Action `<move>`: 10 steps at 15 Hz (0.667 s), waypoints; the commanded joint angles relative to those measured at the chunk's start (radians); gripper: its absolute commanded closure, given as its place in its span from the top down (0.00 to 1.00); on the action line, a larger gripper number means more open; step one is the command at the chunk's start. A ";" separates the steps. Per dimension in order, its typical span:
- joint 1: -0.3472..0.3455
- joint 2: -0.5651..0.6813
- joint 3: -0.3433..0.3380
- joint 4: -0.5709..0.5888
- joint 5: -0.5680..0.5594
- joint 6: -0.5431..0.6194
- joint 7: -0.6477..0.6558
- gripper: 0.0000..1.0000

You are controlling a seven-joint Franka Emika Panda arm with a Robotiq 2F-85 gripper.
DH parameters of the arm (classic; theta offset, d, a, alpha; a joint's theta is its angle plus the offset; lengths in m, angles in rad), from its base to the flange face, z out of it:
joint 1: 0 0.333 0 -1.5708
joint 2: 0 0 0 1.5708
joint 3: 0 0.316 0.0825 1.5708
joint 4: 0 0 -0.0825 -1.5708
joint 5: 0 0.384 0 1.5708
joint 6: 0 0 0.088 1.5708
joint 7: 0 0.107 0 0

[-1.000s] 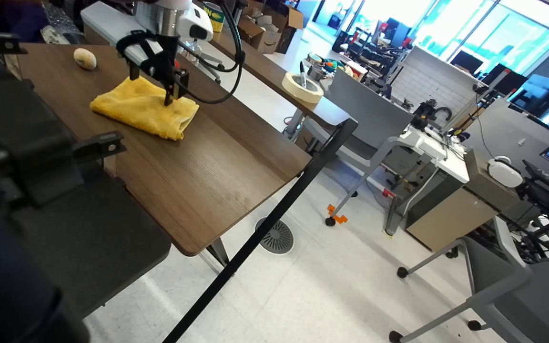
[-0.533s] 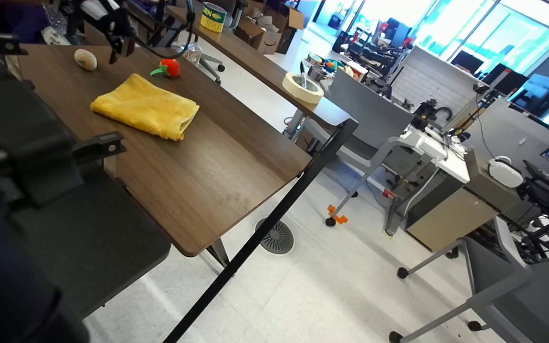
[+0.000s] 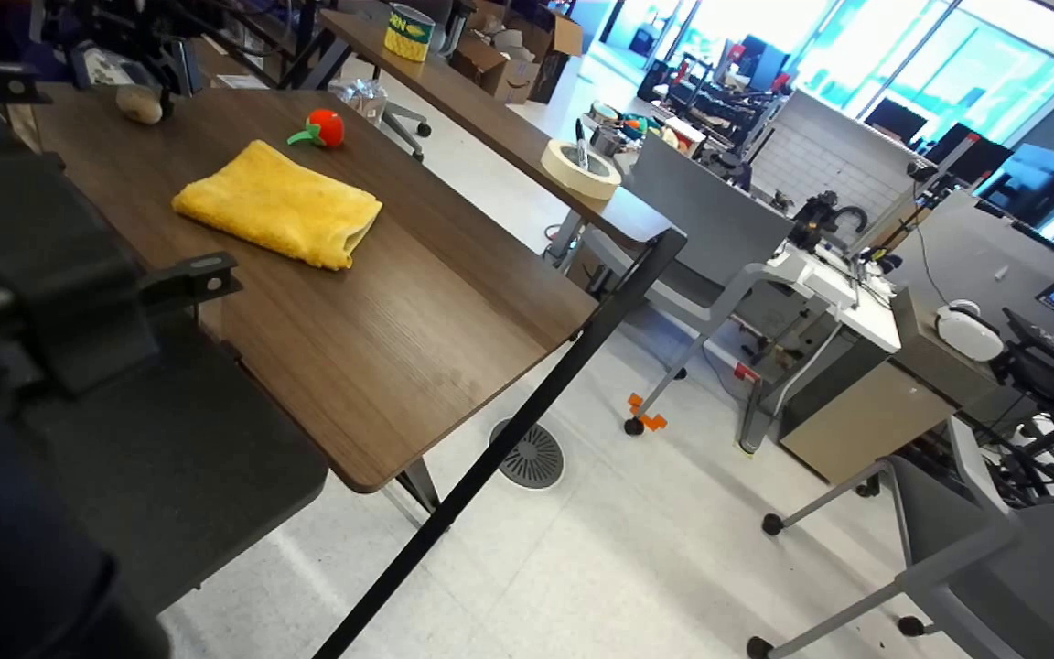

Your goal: Wipe the right side of the table with the towel, move the rose to the left then move the potato to the right and wipe the left side of the table

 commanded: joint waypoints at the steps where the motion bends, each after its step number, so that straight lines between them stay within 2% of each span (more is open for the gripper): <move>1: 0.127 0.036 -0.092 0.064 -0.055 -0.061 0.088 1.00; 6: 0.211 -0.010 -0.159 0.015 -0.101 -0.060 0.170 1.00; 8: 0.201 -0.040 -0.156 -0.020 -0.096 -0.039 0.167 1.00; 10: 0.162 -0.074 -0.133 -0.057 -0.081 -0.013 0.135 1.00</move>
